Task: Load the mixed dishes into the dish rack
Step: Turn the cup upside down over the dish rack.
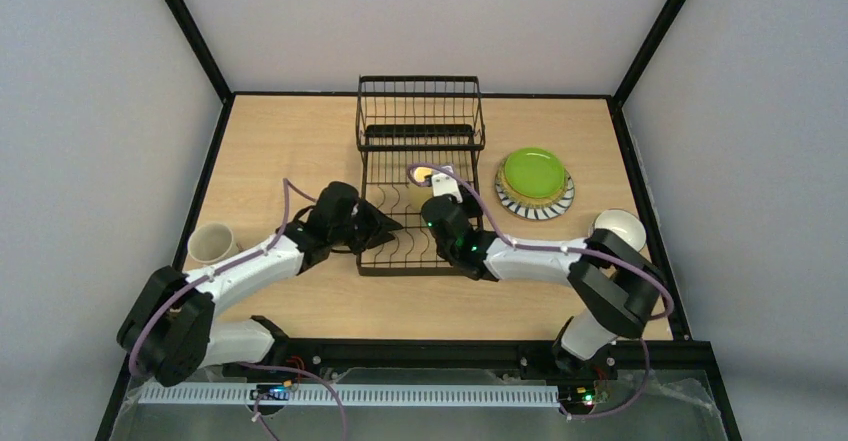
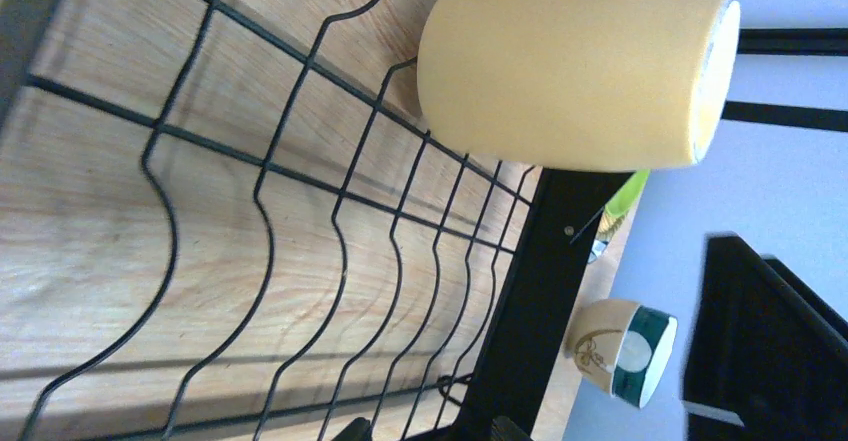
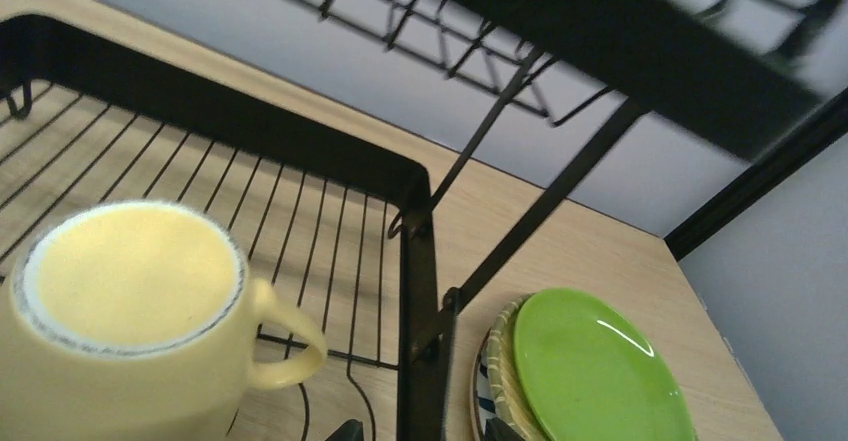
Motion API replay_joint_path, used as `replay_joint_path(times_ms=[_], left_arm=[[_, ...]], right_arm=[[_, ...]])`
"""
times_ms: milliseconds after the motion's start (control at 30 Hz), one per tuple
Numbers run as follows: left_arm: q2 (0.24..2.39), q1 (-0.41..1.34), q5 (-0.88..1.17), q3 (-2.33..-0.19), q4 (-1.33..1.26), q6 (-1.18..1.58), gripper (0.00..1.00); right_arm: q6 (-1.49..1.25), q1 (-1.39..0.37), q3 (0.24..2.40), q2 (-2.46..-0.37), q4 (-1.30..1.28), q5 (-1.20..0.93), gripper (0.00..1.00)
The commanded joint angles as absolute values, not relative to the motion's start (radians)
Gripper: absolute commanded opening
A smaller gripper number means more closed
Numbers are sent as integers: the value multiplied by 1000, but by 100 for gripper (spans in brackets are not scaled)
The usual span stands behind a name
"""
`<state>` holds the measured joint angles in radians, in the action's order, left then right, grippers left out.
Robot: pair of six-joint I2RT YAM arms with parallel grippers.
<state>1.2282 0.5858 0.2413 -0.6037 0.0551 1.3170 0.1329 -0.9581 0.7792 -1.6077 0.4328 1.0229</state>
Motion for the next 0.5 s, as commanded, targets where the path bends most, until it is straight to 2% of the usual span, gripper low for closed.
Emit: replay_joint_path(times_ms=[0, 133, 333, 400, 467], left_arm=[[1336, 614, 217, -705, 39, 1295, 63], [1468, 658, 179, -833, 49, 1243, 49], [1638, 717, 46, -996, 128, 1108, 31], [1663, 729, 5, -1009, 125, 1081, 26], [1678, 741, -57, -1011, 120, 1046, 22]], right_arm=[[21, -965, 794, -1484, 265, 1051, 66], [-40, -965, 810, -1382, 153, 1051, 55], [-160, -965, 830, -1291, -9, 1028, 19], [-174, -966, 831, -1266, -48, 1024, 11], [-173, -965, 830, -1244, -59, 1024, 7]])
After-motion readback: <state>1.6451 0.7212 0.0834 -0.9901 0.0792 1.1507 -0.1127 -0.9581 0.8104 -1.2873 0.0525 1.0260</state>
